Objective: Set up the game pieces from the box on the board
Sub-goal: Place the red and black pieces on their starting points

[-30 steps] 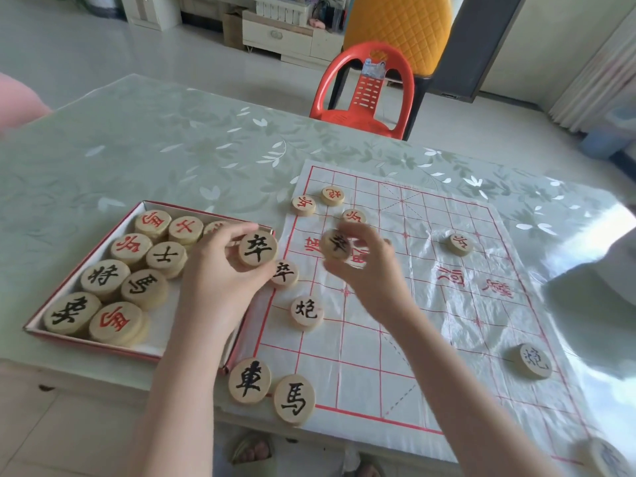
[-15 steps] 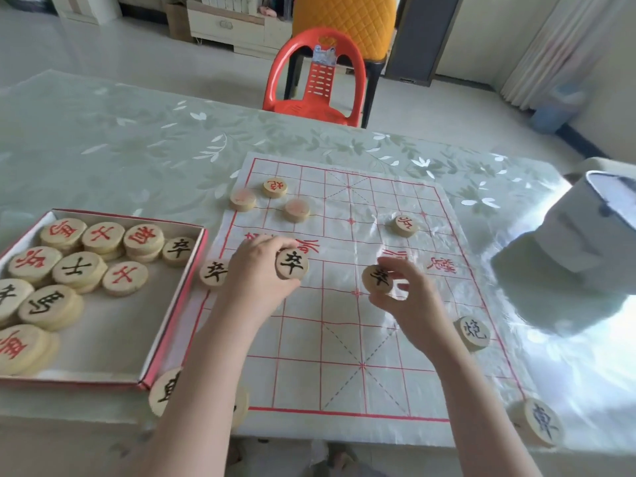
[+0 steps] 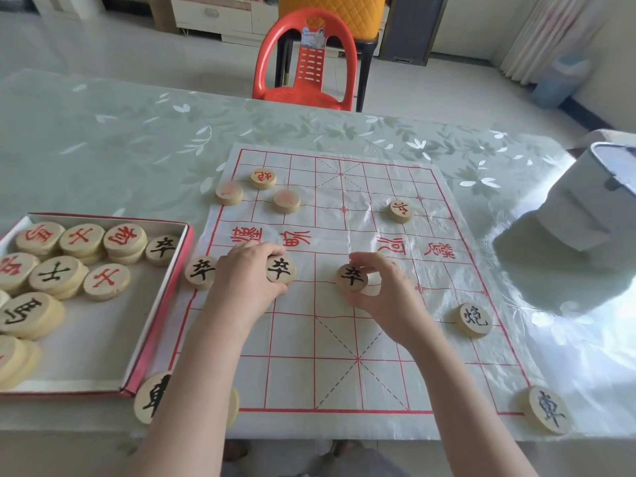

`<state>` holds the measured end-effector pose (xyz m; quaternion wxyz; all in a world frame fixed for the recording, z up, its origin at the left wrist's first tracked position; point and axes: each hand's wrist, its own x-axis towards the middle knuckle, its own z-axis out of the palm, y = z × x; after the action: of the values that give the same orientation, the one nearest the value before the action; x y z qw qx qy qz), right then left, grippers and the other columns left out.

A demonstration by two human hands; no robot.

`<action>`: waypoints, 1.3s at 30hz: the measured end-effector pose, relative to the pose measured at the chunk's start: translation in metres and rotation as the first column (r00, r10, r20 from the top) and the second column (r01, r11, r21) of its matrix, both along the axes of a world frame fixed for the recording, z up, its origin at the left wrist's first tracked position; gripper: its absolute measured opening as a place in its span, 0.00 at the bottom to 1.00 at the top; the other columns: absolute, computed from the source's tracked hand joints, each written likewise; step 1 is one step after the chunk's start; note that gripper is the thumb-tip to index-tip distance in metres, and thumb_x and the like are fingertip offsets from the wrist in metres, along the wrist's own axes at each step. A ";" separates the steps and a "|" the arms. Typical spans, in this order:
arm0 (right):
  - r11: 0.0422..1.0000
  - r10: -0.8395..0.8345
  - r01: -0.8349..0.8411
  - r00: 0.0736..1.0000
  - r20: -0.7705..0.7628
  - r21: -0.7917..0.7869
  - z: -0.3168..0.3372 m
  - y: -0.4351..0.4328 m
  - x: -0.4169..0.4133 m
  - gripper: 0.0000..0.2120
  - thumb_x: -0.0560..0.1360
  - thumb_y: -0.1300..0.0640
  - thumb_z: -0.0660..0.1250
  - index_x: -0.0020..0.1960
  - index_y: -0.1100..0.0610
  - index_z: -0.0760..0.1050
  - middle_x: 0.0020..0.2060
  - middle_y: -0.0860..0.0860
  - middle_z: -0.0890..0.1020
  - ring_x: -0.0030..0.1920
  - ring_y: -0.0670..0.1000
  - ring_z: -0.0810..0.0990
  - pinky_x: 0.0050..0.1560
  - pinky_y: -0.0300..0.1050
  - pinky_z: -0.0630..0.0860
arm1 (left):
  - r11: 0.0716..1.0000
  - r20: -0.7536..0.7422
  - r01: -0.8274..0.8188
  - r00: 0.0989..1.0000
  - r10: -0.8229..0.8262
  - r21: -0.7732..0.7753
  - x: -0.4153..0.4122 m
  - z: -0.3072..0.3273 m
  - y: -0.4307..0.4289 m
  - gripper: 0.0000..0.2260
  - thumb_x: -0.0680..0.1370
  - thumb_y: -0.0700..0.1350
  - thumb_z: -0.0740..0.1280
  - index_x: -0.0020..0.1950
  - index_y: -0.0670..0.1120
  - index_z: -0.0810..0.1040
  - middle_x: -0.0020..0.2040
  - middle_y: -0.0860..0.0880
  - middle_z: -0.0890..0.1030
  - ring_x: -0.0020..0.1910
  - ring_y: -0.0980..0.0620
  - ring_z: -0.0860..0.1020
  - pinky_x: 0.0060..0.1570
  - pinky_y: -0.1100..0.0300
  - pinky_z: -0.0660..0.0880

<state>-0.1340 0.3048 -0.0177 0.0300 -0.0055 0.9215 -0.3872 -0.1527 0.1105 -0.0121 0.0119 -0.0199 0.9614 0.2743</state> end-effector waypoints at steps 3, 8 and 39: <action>1.000 -0.005 0.005 1.000 0.015 0.016 0.001 -0.002 0.001 0.26 0.69 0.58 0.72 0.64 0.48 0.70 0.54 0.40 0.70 0.60 0.45 0.68 0.67 0.50 0.63 | 0.999 0.018 -0.016 1.000 0.016 0.029 0.000 -0.003 0.000 0.28 0.66 0.45 0.76 0.64 0.50 0.73 0.63 0.48 0.74 0.63 0.47 0.70 0.59 0.56 0.66; 0.993 -0.065 0.061 0.997 -0.038 -0.103 0.008 -0.009 0.005 0.22 0.71 0.55 0.71 0.62 0.44 0.71 0.53 0.37 0.72 0.65 0.47 0.66 0.68 0.48 0.62 | 0.980 -0.133 -0.044 0.988 0.071 0.194 0.003 0.008 -0.012 0.23 0.68 0.46 0.74 0.62 0.50 0.75 0.61 0.51 0.77 0.62 0.50 0.72 0.59 0.59 0.65; 0.805 0.429 -0.244 0.869 -0.247 0.540 -0.007 -0.235 -0.053 0.19 0.73 0.54 0.63 0.63 0.57 0.69 0.58 0.54 0.74 0.62 0.57 0.62 0.55 0.46 0.51 | 0.834 -0.073 -0.526 0.850 0.521 -0.170 0.030 -0.011 -0.143 0.21 0.72 0.36 0.62 0.62 0.55 0.73 0.60 0.53 0.77 0.65 0.46 0.59 0.59 0.50 0.57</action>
<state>-0.1872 0.0699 -0.0247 -0.0684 -0.2341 0.9623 -0.1202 -0.1229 -0.0322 -0.0236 -0.0767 -0.2797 0.9404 0.1776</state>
